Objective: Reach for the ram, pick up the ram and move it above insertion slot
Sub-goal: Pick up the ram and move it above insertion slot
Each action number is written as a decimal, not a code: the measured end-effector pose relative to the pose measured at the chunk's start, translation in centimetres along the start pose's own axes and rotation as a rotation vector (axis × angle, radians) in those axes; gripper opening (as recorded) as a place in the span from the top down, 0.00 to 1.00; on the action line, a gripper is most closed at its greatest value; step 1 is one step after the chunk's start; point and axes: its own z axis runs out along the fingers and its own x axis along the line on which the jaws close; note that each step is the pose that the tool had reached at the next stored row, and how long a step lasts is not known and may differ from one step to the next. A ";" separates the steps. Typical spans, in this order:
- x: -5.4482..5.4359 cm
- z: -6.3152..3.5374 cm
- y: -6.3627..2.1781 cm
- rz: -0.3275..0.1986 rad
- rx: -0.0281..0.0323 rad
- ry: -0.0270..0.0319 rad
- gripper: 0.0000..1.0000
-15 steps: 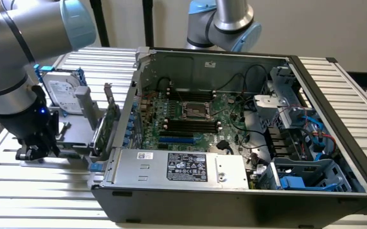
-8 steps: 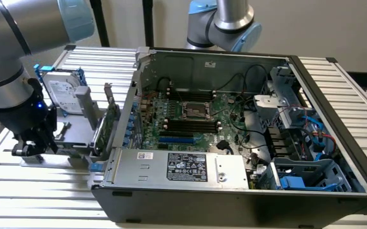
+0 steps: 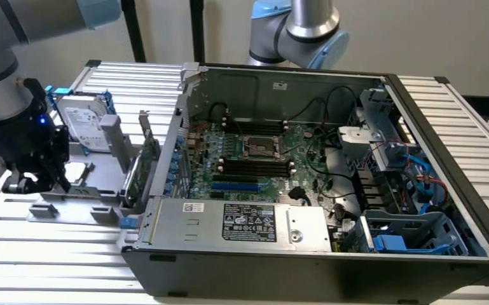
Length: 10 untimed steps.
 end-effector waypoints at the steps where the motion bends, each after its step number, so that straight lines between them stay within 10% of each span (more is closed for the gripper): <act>1: 0.0 -0.45 -0.14 0.000 0.0000 -0.0001 0.86; 10: -0.2 -4.63 -3.41 -0.002 -0.0021 -0.0060 0.86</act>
